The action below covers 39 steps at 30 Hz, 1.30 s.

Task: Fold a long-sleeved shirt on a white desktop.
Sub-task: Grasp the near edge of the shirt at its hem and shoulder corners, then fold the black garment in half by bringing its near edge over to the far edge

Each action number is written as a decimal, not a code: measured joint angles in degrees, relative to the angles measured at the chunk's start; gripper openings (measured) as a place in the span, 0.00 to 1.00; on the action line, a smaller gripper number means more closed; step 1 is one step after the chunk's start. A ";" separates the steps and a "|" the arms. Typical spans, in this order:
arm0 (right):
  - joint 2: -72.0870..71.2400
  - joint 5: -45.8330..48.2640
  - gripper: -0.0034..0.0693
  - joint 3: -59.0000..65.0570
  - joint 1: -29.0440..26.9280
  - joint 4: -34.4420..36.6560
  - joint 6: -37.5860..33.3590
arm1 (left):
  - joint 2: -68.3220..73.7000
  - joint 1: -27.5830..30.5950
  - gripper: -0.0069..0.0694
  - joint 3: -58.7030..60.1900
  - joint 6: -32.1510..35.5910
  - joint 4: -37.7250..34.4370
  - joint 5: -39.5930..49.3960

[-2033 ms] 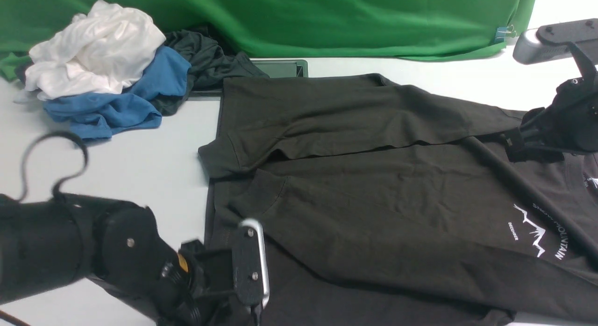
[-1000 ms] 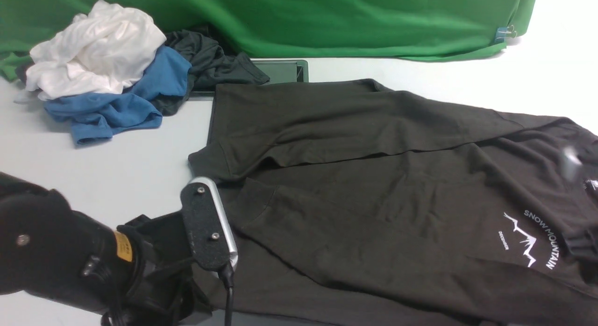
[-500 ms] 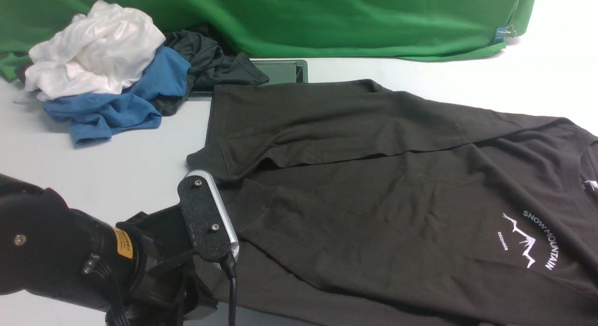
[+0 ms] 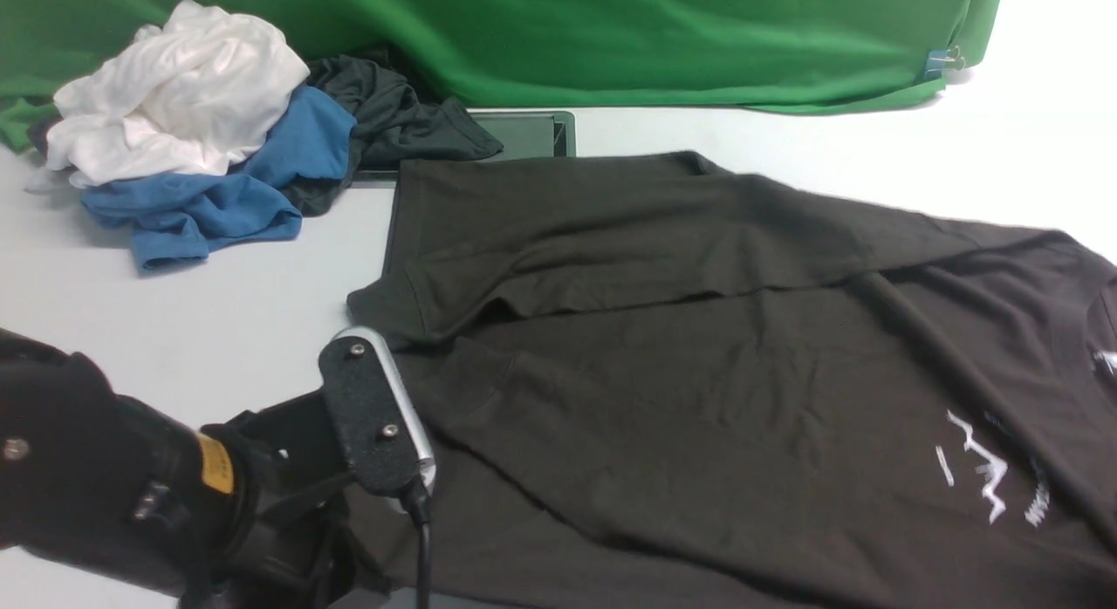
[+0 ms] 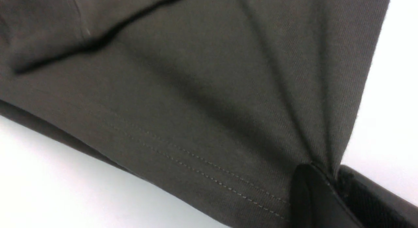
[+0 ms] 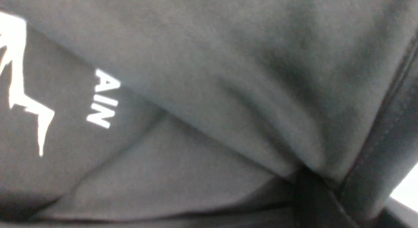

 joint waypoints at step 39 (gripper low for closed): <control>23.40 3.19 0.17 -43.21 0.45 12.30 -6.97 | 37.18 20.55 0.13 -34.43 -6.14 11.46 -9.25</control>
